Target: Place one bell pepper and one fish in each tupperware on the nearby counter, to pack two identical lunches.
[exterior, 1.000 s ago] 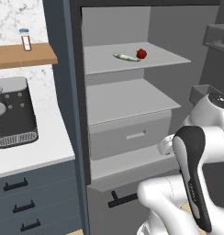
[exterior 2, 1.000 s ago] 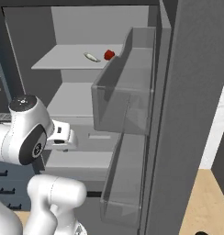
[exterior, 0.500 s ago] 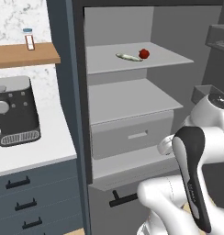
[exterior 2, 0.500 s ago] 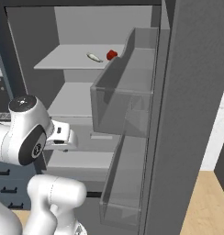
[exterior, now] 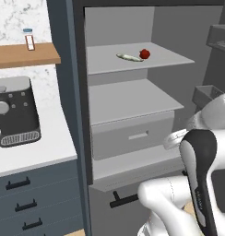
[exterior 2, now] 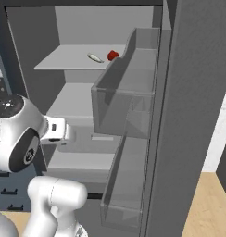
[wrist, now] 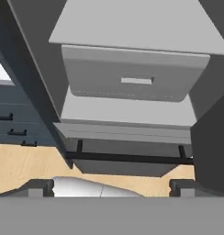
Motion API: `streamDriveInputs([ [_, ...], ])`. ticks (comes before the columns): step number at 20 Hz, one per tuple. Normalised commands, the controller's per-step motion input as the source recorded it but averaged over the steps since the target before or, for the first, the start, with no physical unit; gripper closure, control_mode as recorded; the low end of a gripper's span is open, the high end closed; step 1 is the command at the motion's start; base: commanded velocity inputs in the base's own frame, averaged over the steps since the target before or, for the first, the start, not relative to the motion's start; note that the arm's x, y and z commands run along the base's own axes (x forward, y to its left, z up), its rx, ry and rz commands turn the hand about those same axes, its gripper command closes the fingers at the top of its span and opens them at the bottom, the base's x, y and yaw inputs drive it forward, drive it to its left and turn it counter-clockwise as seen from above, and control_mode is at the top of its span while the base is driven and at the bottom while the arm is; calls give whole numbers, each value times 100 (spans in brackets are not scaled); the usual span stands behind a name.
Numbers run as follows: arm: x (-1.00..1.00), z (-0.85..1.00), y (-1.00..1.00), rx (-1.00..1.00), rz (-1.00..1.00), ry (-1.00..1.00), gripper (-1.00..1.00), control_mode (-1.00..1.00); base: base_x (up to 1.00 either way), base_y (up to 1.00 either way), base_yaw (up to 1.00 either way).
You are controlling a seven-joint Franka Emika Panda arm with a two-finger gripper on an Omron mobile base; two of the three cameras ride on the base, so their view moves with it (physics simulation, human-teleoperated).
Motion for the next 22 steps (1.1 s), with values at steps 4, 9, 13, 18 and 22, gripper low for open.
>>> streamDriveInputs([
  [4, -13, 46, 0, -6, 2, -49, -100, -100, 0, 0, 0],
  [9, 11, 78, 0, -12, 4, -28, -100, -100, 0, 0, 0],
  [13, 34, 100, 0, -1, 0, -21, -100, -100, 0, 0, 0],
  [18, 54, 97, 0, 3, 0, -10, -100, -100, 0, 0, 0],
  [22, 92, 31, 0, 4, 0, 9, -100, -100, 0, 0, 0],
])
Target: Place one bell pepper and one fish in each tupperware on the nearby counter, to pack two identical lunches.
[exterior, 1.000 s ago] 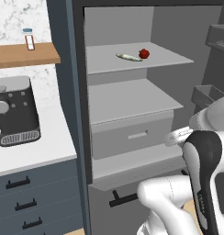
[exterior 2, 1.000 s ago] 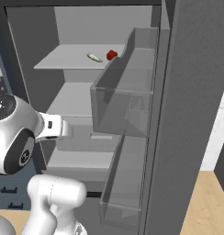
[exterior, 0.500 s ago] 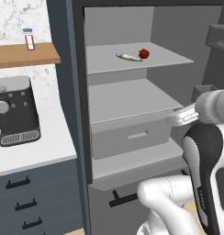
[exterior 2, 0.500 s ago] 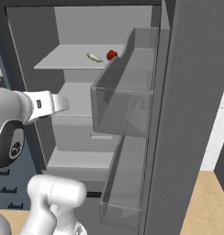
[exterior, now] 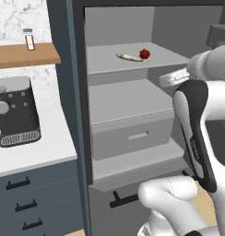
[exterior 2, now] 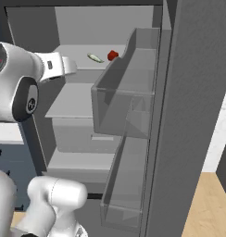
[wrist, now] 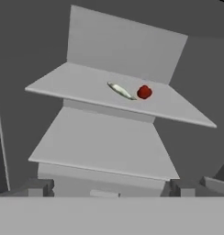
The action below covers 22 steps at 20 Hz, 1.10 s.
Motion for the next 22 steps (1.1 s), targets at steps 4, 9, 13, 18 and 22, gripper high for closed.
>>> streamDriveInputs([
  [4, 100, 0, 3, 0, 0, 9, -100, -100, 0, 0, 0],
  [9, 100, 0, 0, 2, 0, 0, -100, -100, 0, 0, 0],
  [13, 100, 0, -1, 7, 0, 0, -100, -100, 0, 0, 0],
  [18, 100, -1, 0, 4, 0, 13, -100, -100, 0, 0, 0],
  [22, 89, -20, 0, 2, 0, 30, -100, -100, 0, 0, 0],
])
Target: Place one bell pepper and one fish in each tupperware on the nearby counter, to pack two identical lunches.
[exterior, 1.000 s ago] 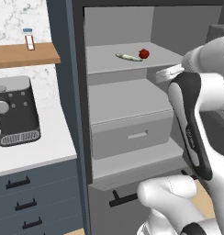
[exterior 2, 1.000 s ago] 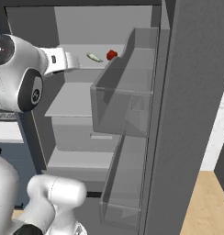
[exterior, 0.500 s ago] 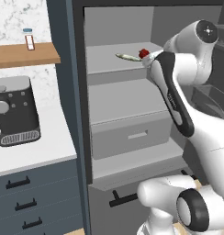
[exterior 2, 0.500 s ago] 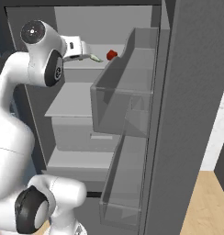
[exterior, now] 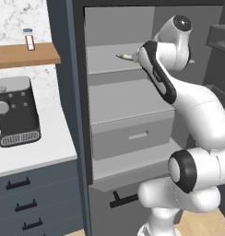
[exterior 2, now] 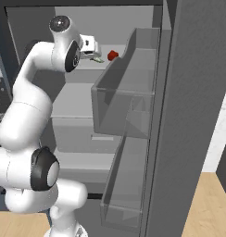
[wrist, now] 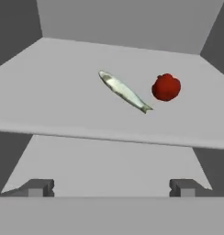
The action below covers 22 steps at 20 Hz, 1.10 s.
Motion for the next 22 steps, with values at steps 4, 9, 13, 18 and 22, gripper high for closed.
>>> streamDriveInputs([
  [4, 57, -27, 0, 5, 5, 20, -100, -100, 0, 0, 0],
  [9, 11, -3, 8, 6, 15, -15, -100, -100, 0, 0, 0],
  [13, 48, -4, 17, 0, 15, -4, -100, -100, 0, 0, 0],
  [18, 51, -7, 16, -2, 8, 9, -100, -100, 0, 0, 0],
  [22, 32, 0, 11, 0, 0, 8, -100, -100, 0, 0, 0],
])
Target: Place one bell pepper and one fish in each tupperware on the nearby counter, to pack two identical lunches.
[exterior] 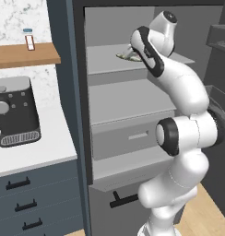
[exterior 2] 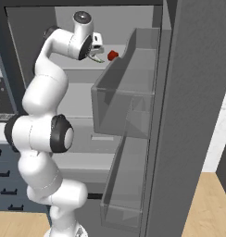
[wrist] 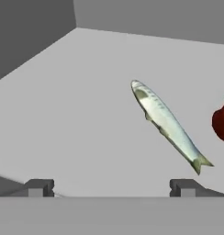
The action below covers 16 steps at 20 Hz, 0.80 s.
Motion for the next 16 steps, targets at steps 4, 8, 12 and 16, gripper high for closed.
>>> streamDriveInputs([
  [4, 32, -27, 0, 0, 0, 11, -100, -100, 0, 0, 0],
  [8, 57, -66, 0, -1, 1, 12, -100, -100, 0, 0, 0],
  [12, 47, -27, 0, 0, 3, 3, -100, -100, 0, 0, 0],
  [16, 3, 2, 0, 0, 6, 0, -100, -100, 0, 0, 0],
])
